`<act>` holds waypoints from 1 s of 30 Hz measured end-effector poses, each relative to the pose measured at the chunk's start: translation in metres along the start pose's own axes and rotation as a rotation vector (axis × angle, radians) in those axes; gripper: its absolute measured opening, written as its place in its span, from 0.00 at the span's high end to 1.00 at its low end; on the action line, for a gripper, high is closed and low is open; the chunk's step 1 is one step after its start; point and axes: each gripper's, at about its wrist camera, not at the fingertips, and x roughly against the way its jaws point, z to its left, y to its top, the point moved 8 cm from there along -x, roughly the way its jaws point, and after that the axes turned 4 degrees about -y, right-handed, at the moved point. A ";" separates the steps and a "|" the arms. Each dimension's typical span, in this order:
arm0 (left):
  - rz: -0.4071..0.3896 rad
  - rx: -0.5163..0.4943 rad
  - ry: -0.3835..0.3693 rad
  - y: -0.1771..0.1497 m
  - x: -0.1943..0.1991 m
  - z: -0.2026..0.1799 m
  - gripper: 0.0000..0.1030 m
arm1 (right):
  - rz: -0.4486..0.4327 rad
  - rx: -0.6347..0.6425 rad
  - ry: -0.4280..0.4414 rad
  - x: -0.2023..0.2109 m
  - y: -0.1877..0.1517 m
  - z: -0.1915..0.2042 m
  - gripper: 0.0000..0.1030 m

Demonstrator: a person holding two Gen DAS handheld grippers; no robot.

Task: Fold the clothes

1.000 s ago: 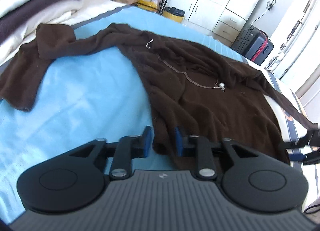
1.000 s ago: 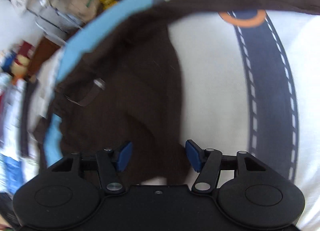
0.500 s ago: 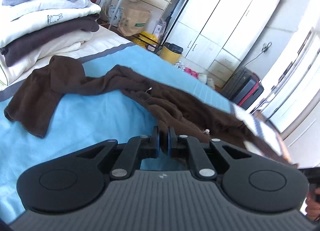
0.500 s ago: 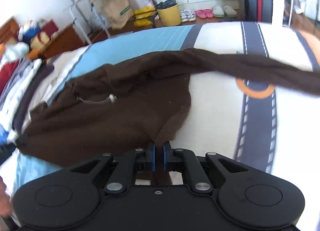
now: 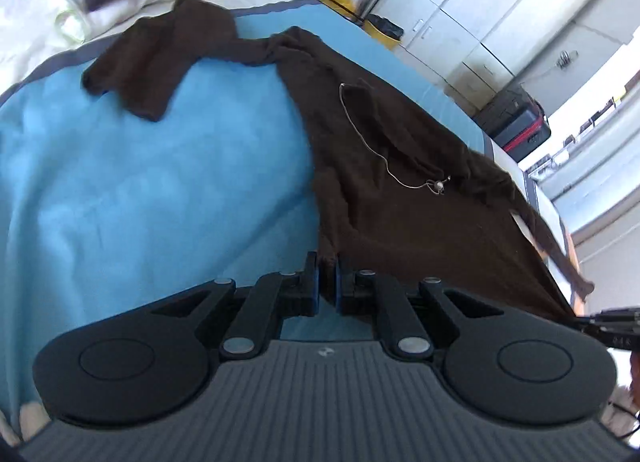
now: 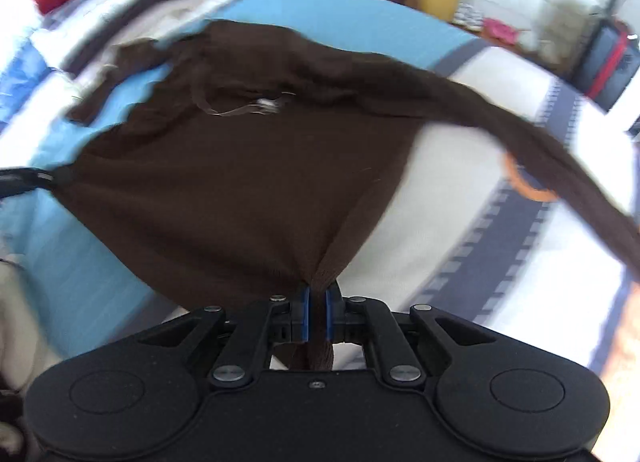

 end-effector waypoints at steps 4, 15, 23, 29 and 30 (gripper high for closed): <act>-0.099 -0.089 -0.007 0.016 0.034 -0.012 0.94 | -0.071 0.026 -0.027 0.035 -0.015 0.000 0.91; -0.045 -0.326 0.240 -0.020 0.028 0.012 0.98 | 0.008 0.091 -0.138 0.028 -0.028 -0.007 0.86; -0.061 -0.296 0.079 0.027 0.007 -0.019 0.95 | -0.147 0.192 -0.095 0.018 0.058 0.043 0.75; 0.062 -0.271 0.041 0.058 -0.052 -0.040 0.78 | -0.153 0.083 -0.035 -0.053 0.147 0.048 0.55; 0.075 -0.263 0.038 0.061 -0.060 -0.042 0.78 | -0.135 0.027 -0.021 -0.069 0.154 0.041 0.55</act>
